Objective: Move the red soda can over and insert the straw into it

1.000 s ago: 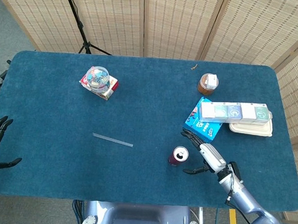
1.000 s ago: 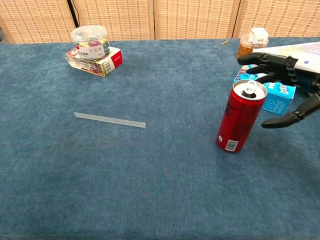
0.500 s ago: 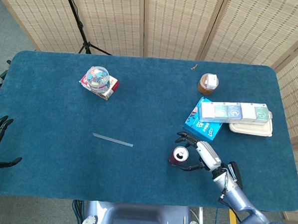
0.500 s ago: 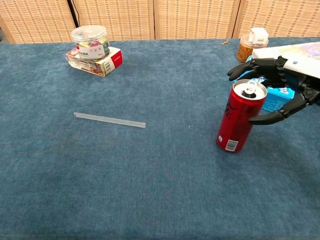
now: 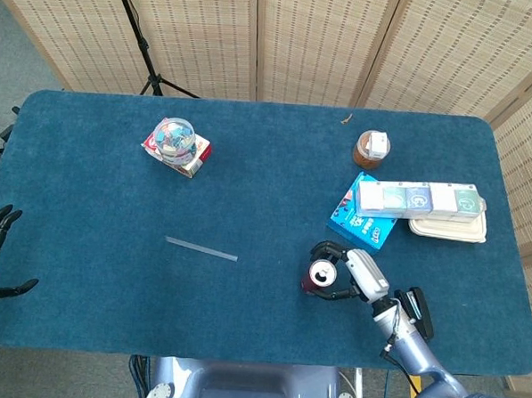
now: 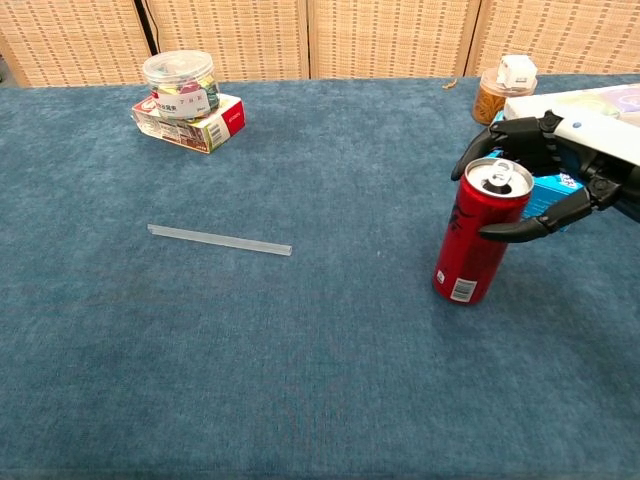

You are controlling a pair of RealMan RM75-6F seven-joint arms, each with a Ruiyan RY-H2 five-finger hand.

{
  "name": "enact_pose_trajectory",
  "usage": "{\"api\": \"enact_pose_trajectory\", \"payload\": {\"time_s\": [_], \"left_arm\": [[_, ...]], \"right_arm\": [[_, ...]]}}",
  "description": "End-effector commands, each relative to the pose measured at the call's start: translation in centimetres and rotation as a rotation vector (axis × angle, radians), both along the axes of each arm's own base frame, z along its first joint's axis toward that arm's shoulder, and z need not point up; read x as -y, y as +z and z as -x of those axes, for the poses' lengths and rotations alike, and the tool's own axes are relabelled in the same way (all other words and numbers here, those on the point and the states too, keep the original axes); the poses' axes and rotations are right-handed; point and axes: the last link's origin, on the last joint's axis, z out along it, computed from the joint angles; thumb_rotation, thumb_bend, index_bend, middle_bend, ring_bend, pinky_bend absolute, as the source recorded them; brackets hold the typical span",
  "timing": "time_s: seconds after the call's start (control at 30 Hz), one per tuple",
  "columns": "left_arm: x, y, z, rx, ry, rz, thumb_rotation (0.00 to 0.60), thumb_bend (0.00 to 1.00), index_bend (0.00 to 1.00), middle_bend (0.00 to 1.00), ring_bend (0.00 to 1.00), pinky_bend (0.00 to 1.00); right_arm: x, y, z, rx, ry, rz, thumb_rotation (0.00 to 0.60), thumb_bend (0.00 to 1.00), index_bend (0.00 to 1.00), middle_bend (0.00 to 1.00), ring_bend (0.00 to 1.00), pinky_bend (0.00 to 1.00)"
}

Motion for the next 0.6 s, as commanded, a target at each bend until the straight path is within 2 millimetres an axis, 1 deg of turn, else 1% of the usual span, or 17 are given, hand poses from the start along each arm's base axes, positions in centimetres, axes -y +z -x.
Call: {"api": "enact_pose_trajectory", "payload": {"time_s": [0.03,0.2,0.3,0.4,0.47,0.53,0.6], "left_arm": [[0.0,0.0,0.0,0.003,0.001,0.0,0.6,0.0,0.0,0.0,0.0,0.0],[0.0,0.1,0.1,0.007,0.003,-0.001,0.6,0.0,0.0,0.0,0.0,0.0],[0.0,0.1,0.1,0.007,0.002,0.001,0.6,0.0,0.0,0.0,0.0,0.0],[0.0,0.1,0.0,0.008,0.003,0.001,0.6,0.0,0.0,0.0,0.0,0.0],[0.0,0.1,0.1,0.008,0.004,0.004,0.6,0.0,0.0,0.0,0.0,0.0],[0.0,0.1,0.1,0.009,0.005,0.005,0.6,0.0,0.0,0.0,0.0,0.0],[0.0,0.1,0.1,0.011,0.006,0.007,0.6,0.0,0.0,0.0,0.0,0.0]], "right_arm": [[0.0,-0.1,0.0,-0.004,-0.001,0.01,0.6,0.23,0.45,0.4,0.46,0.49],[-0.1,-0.2,-0.1,-0.004,0.001,0.01,0.6,0.26,0.47,0.42,0.47,0.5],[-0.1,-0.2,-0.4,0.006,0.012,0.022,0.6,0.27,0.47,0.42,0.47,0.51],[0.4,-0.1,-1.0,0.009,0.022,0.037,0.6,0.29,0.48,0.43,0.47,0.51],[1.3,0.1,-2.0,0.011,0.034,0.052,0.6,0.32,0.48,0.43,0.47,0.51],[1.9,0.2,-2.6,0.01,0.04,0.061,0.6,0.34,0.48,0.43,0.47,0.51],[3.0,0.2,-4.0,0.001,0.066,0.086,0.6,0.34,0.48,0.43,0.47,0.51]]}}
